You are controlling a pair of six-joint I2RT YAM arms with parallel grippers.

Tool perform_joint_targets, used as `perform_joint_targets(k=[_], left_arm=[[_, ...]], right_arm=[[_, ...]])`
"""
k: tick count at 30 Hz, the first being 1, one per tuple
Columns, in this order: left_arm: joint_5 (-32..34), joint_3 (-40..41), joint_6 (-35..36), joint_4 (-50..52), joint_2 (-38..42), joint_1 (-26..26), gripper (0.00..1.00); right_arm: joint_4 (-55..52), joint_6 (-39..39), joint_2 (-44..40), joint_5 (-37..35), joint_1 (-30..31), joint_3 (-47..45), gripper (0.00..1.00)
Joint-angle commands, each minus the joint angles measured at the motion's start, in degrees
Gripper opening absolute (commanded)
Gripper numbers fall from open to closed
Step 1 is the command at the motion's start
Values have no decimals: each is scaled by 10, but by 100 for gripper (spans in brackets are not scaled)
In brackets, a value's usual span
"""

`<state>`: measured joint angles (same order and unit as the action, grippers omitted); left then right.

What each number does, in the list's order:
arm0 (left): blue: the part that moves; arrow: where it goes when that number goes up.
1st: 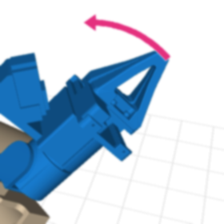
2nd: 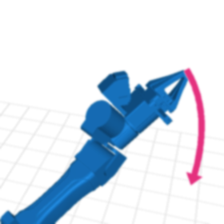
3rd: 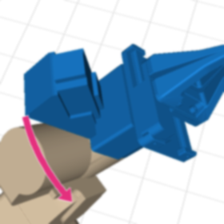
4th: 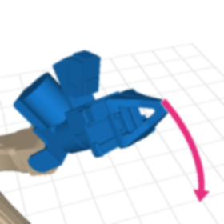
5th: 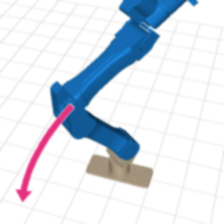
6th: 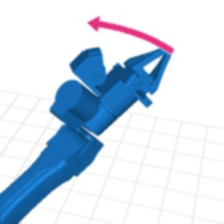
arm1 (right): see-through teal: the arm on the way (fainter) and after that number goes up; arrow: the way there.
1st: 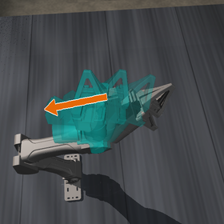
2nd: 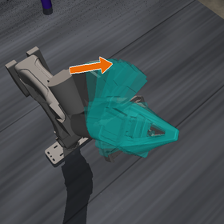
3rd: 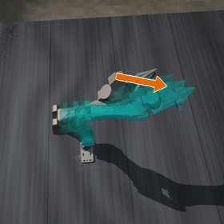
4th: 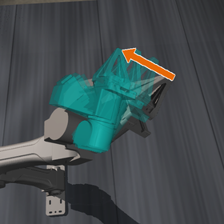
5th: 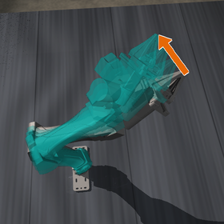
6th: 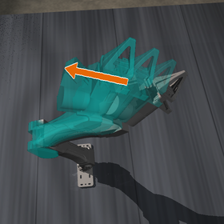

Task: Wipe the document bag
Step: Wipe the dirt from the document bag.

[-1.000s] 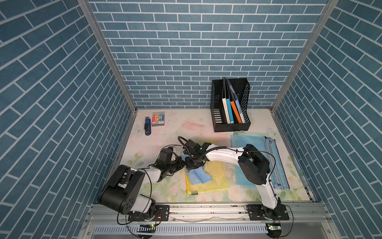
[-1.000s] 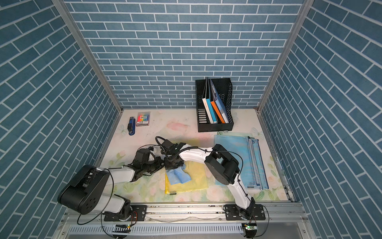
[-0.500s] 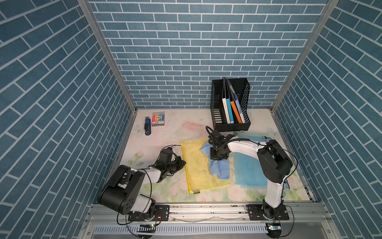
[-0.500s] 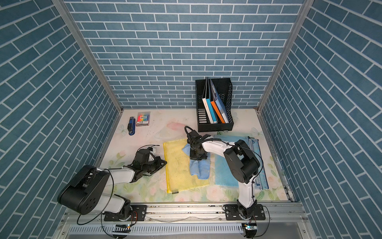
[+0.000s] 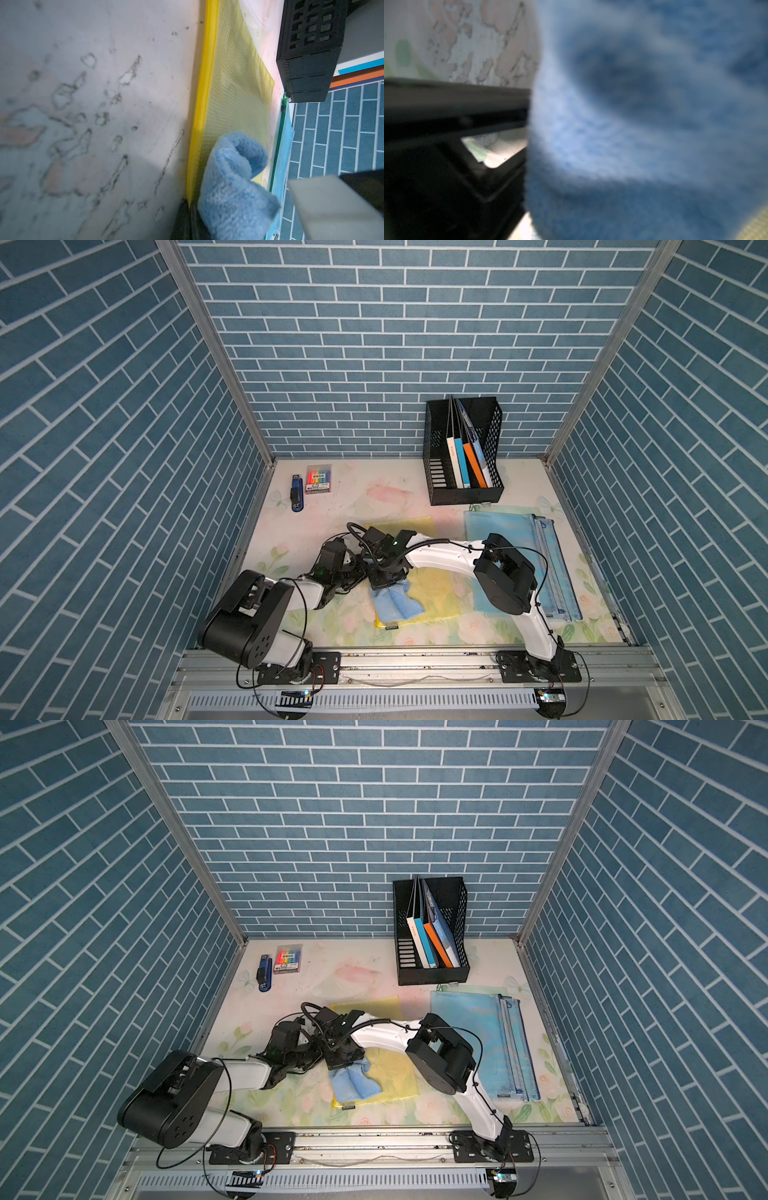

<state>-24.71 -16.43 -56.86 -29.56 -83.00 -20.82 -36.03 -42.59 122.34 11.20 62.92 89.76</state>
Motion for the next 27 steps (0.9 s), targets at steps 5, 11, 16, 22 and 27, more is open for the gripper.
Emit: perform_joint_targets(k=[5,11,16,22,27], left_arm=[[5,11,-6,-22,-6,0,0],[4,12,-11,-29,-12,0,0],[4,12,-20,-38,-18,0,0],[6,12,-30,-50,-21,0,0],[3,11,-34,-58,-30,0,0]], right_arm=[[-19,-11,-96,-55,-106,-166,0],[-48,8,-146,-107,-160,-196,0],[-50,0,-144,-109,-153,-192,0],[-27,-21,-111,-81,-66,-151,0],[-42,-20,-21,-31,24,-38,0]])
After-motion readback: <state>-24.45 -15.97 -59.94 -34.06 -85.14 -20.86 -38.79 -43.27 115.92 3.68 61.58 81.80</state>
